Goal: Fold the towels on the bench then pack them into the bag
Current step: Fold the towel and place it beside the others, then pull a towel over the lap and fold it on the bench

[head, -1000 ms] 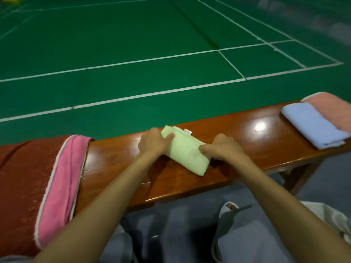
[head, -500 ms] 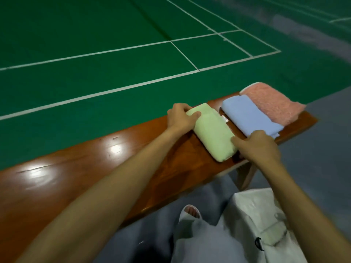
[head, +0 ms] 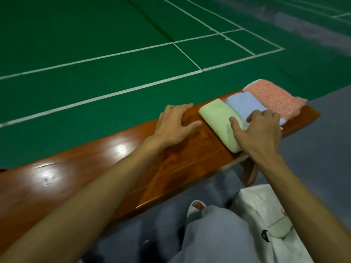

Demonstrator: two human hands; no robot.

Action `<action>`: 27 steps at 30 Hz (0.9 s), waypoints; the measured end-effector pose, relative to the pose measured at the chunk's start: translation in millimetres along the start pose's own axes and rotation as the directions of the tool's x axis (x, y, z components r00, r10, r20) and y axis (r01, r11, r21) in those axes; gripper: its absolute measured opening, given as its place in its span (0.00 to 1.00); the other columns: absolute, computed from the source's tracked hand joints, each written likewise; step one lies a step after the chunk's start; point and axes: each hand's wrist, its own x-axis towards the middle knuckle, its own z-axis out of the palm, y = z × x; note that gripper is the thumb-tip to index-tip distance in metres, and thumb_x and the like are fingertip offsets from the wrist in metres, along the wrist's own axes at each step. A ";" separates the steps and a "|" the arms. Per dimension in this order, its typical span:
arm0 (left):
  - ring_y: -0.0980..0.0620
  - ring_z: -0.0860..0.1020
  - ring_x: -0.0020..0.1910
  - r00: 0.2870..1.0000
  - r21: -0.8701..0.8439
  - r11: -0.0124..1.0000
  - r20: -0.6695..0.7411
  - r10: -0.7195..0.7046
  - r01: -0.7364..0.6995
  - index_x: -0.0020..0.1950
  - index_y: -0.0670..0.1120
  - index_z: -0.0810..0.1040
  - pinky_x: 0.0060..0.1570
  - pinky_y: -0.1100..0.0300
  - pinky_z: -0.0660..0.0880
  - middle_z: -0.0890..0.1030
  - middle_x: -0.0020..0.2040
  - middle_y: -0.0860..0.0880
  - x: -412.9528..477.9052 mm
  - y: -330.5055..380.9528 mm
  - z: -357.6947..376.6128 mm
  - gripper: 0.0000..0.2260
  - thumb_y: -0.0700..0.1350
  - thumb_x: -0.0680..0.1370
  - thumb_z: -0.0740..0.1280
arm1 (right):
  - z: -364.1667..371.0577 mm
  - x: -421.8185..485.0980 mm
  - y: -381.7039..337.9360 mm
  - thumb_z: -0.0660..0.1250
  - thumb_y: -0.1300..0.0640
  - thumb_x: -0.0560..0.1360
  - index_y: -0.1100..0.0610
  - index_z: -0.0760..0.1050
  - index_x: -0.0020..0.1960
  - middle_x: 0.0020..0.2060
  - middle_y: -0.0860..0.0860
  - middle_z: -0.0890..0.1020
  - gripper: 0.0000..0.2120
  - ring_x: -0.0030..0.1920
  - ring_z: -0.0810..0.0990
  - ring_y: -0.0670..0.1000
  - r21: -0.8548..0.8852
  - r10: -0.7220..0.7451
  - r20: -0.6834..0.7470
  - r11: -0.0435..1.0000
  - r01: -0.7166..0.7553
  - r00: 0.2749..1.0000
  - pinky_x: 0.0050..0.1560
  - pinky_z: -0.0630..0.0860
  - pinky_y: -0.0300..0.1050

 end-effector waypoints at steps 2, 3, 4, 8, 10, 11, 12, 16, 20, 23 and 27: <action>0.48 0.67 0.72 1.000 0.042 0.999 -0.016 -0.003 0.004 0.78 0.54 0.69 0.69 0.46 0.66 0.74 0.74 0.51 -31.3 -12.0 -28.5 0.34 0.68 0.77 0.65 | -0.6 -7.9 -20.8 0.64 0.36 0.77 0.64 0.77 0.55 0.52 0.64 0.79 0.29 0.54 0.73 0.64 -0.009 -0.076 0.059 0.997 0.077 0.995 0.50 0.72 0.59; 0.48 0.67 0.72 0.999 0.062 0.998 -0.030 -0.013 0.015 0.78 0.54 0.69 0.69 0.45 0.67 0.75 0.74 0.51 -47.6 -19.4 -44.4 0.34 0.69 0.76 0.64 | -1.6 -12.6 -33.7 0.64 0.36 0.77 0.64 0.76 0.56 0.53 0.64 0.79 0.29 0.54 0.73 0.64 -0.004 -0.110 0.084 0.994 0.110 0.990 0.50 0.73 0.59; 0.49 0.67 0.72 0.998 0.088 0.996 -0.049 -0.026 0.031 0.78 0.54 0.69 0.69 0.45 0.67 0.75 0.74 0.51 -66.6 -28.1 -63.8 0.35 0.70 0.76 0.62 | -5.4 -19.7 -51.1 0.64 0.36 0.77 0.63 0.76 0.57 0.54 0.64 0.79 0.29 0.55 0.73 0.63 0.015 -0.151 0.098 0.989 0.150 0.984 0.51 0.73 0.59; 0.49 0.66 0.73 0.989 0.206 0.972 -0.122 -0.087 0.111 0.79 0.53 0.68 0.69 0.45 0.67 0.73 0.75 0.51 -154.7 -67.4 -140.6 0.35 0.70 0.77 0.62 | -17.3 -60.5 -134.4 0.61 0.36 0.78 0.61 0.75 0.56 0.55 0.61 0.79 0.27 0.56 0.73 0.61 0.095 -0.326 0.148 0.944 0.315 0.934 0.55 0.72 0.57; 0.50 0.66 0.73 0.973 0.231 0.955 -0.179 -0.146 0.186 0.78 0.53 0.68 0.69 0.46 0.66 0.73 0.74 0.52 -210.2 -91.1 -179.1 0.34 0.69 0.77 0.63 | -20.5 -90.8 -186.2 0.60 0.35 0.76 0.60 0.75 0.54 0.53 0.60 0.79 0.27 0.55 0.73 0.61 0.162 -0.412 0.160 0.907 0.388 0.897 0.55 0.73 0.56; 0.49 0.67 0.72 0.961 0.240 0.944 -0.215 -0.175 0.226 0.78 0.53 0.70 0.69 0.46 0.67 0.74 0.74 0.52 -239.7 -104.0 -197.8 0.34 0.70 0.77 0.62 | -21.7 -109.2 -214.1 0.62 0.35 0.75 0.60 0.75 0.55 0.53 0.59 0.79 0.27 0.55 0.73 0.61 0.206 -0.449 0.179 0.887 0.413 0.875 0.55 0.73 0.56; 0.49 0.69 0.71 0.946 0.247 0.932 -0.253 -0.203 0.266 0.76 0.52 0.71 0.68 0.46 0.68 0.75 0.72 0.52 -270.1 -117.6 -215.2 0.35 0.71 0.76 0.61 | -21.0 -130.2 -242.1 0.64 0.37 0.76 0.59 0.74 0.57 0.54 0.59 0.79 0.26 0.56 0.73 0.61 0.255 -0.491 0.210 0.862 0.438 0.845 0.55 0.73 0.55; 0.45 0.75 0.64 0.850 0.268 0.847 -0.407 -0.333 0.460 0.68 0.50 0.78 0.63 0.46 0.73 0.81 0.65 0.49 -392.6 -187.1 -273.2 0.30 0.69 0.77 0.59 | -17.2 -225.2 -349.9 0.69 0.43 0.76 0.57 0.69 0.64 0.57 0.56 0.78 0.24 0.59 0.75 0.58 0.513 -0.655 0.309 0.726 0.459 0.690 0.59 0.73 0.53; 0.37 0.79 0.56 0.543 0.125 0.623 -0.638 -0.546 0.772 0.59 0.47 0.80 0.54 0.43 0.76 0.84 0.55 0.42 -495.4 -250.5 -319.3 0.15 0.55 0.79 0.65 | -4.6 -309.9 -433.5 0.70 0.47 0.75 0.51 0.75 0.54 0.48 0.50 0.82 0.12 0.51 0.81 0.55 0.692 -0.746 0.484 0.647 0.321 0.458 0.53 0.78 0.51; 0.31 0.79 0.53 0.197 -0.091 0.364 -0.709 -0.677 0.927 0.53 0.39 0.79 0.53 0.41 0.76 0.82 0.52 0.34 -539.5 -282.9 -342.5 0.13 0.49 0.78 0.71 | 4.0 -352.8 -474.0 0.70 0.44 0.74 0.49 0.75 0.43 0.44 0.51 0.84 0.10 0.47 0.83 0.55 0.706 -0.705 0.562 0.681 0.192 0.432 0.51 0.80 0.53; 0.31 0.78 0.59 -0.069 -0.343 0.214 -0.655 -0.752 0.915 0.58 0.38 0.81 0.60 0.42 0.75 0.81 0.57 0.33 -564.3 -309.0 -354.7 0.23 0.56 0.76 0.73 | 11.0 -370.9 -498.4 0.73 0.41 0.73 0.51 0.72 0.35 0.40 0.52 0.84 0.18 0.45 0.82 0.56 0.658 -0.606 0.525 0.734 0.165 0.598 0.49 0.79 0.50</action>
